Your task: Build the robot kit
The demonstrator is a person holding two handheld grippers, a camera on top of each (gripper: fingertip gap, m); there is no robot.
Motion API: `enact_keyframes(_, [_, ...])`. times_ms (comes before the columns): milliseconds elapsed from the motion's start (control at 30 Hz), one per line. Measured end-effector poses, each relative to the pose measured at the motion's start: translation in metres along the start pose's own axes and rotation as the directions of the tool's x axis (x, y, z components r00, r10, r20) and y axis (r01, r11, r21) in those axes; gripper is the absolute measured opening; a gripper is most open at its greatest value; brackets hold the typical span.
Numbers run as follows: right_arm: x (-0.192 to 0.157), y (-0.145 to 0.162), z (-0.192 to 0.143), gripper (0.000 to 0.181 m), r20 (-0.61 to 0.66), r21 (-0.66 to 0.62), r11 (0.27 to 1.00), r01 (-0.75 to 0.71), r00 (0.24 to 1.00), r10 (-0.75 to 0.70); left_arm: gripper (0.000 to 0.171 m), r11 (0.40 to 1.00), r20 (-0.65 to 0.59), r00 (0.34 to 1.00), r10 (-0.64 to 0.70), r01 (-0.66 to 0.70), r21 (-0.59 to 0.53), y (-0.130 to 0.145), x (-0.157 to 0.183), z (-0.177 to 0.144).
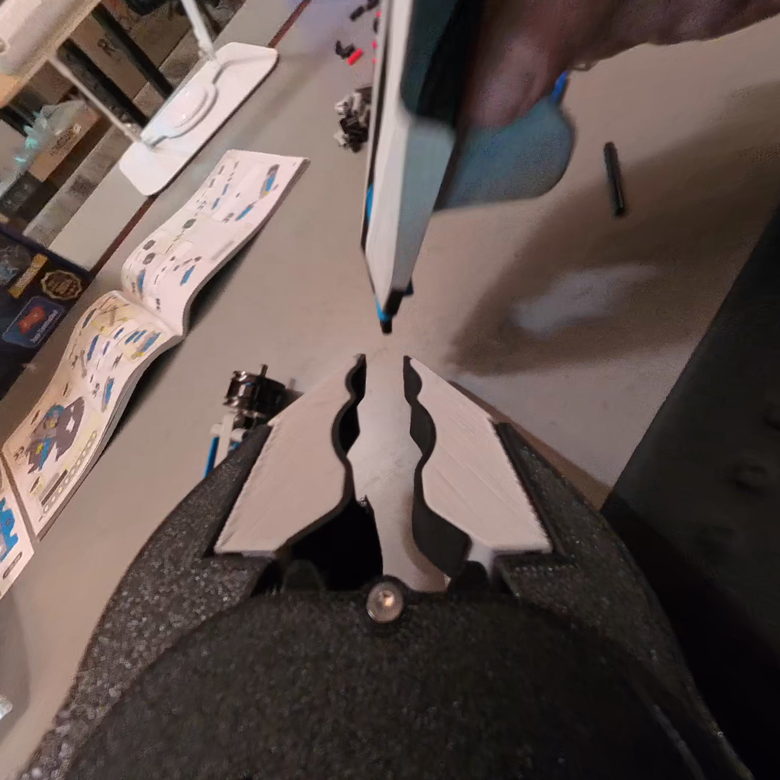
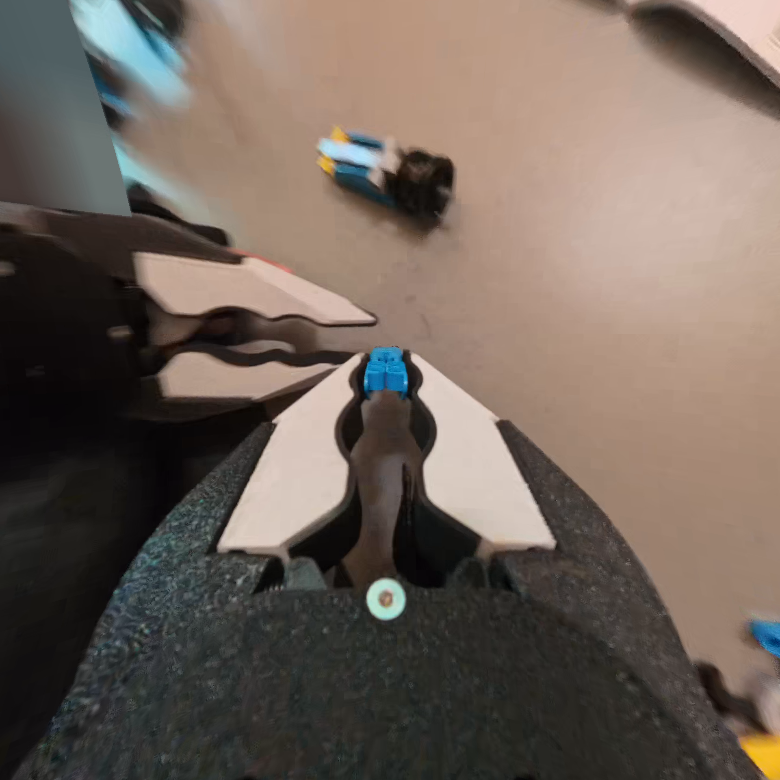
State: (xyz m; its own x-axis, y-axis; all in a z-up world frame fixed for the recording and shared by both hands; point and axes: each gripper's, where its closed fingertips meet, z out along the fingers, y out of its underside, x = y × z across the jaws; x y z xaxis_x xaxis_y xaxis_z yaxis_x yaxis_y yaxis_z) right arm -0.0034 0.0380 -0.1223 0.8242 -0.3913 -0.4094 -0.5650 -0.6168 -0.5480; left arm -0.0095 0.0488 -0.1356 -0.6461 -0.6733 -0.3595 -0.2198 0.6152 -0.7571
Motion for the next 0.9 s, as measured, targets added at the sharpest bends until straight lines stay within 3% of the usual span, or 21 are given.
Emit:
enact_keyframes(133, [-0.021,-0.027,-0.041,0.015,0.358,0.266,0.945,-0.189,0.93,0.085,0.02,0.999,0.02,0.999,-0.037,0.036,0.016,-0.001,-0.007,-0.003])
enact_keyframes(233, [-0.028,-0.036,-0.061,0.015,0.474,0.345,0.903,-0.257,0.878,0.068,0.019,0.998,0.008,1.0,-0.009,0.009,0.061,-0.008,-0.002,-0.006])
enact_keyframes(400, [-0.037,-0.036,-0.07,0.015,0.495,0.368,0.897,-0.244,0.868,0.033,0.017,0.995,0.022,0.995,0.094,-0.095,0.036,-0.006,0.007,-0.004])
enact_keyframes(633, [-0.036,-0.032,-0.074,0.015,0.434,0.365,0.912,-0.19,0.901,0.014,0.015,0.99,0.016,0.991,0.131,-0.132,0.048,-0.007,0.012,-0.005])
enact_keyframes(700, [-0.018,-0.018,-0.061,0.014,0.251,0.266,0.962,-0.054,0.968,-0.015,0.014,0.989,0.005,0.989,0.146,-0.146,0.035,-0.005,0.015,-0.003])
enact_keyframes(767, [0.008,0.02,-0.042,0.015,-0.008,-0.036,0.984,0.174,0.985,-0.174,0.011,0.987,-0.023,0.987,0.157,-0.156,0.038,-0.005,0.021,-0.003])
enact_keyframes(833, [0.023,0.054,-0.032,0.015,-0.082,-0.334,0.899,0.285,0.941,-0.328,0.01,0.985,-0.057,0.985,0.162,-0.159,0.061,-0.009,0.027,-0.004])
enact_keyframes(900, [0.026,0.06,-0.025,0.015,-0.085,-0.42,0.857,0.3,0.927,-0.366,0.01,0.984,-0.075,0.983,0.17,-0.165,0.072,-0.01,0.031,-0.005])
